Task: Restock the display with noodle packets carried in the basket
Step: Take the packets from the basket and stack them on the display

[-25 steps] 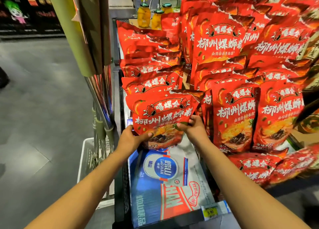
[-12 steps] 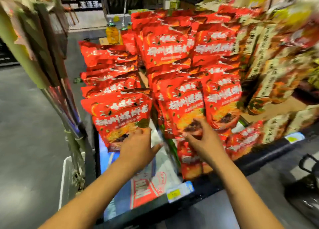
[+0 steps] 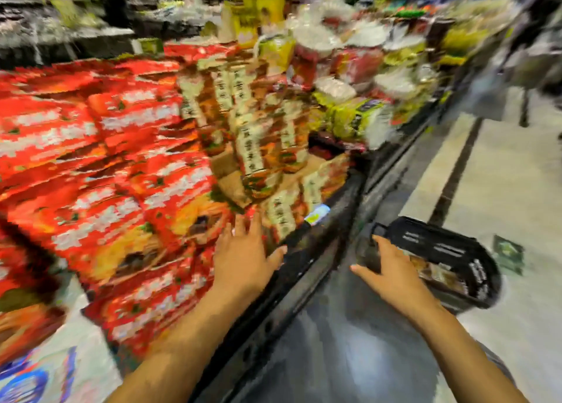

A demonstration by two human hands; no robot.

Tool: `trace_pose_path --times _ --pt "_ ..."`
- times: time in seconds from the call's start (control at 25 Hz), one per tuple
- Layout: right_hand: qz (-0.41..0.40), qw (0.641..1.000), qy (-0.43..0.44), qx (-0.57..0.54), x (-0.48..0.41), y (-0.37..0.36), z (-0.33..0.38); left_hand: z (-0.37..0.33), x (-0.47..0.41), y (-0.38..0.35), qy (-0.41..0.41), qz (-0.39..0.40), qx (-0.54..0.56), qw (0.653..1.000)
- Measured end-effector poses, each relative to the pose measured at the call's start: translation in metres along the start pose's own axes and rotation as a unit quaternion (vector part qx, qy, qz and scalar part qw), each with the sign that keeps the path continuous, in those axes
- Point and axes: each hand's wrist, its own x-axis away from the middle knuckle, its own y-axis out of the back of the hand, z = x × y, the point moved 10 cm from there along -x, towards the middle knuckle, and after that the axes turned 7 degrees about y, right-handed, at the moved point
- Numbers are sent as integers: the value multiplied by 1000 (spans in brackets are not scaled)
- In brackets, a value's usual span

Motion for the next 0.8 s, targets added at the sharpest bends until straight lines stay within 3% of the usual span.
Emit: trace_pose_path --times 0.2,0.32,0.8 --pt "-28 996 -76 21 11 62 -121 -117 -27 -54 -76 90 -15 993" --pt "-30 994 -95 51 -10 81 -166 -171 -64 -71 -112 89 -21 990" --pt "-23 960 -278 11 -111 84 -361 -385 -219 -207 -234 167 -70 955"
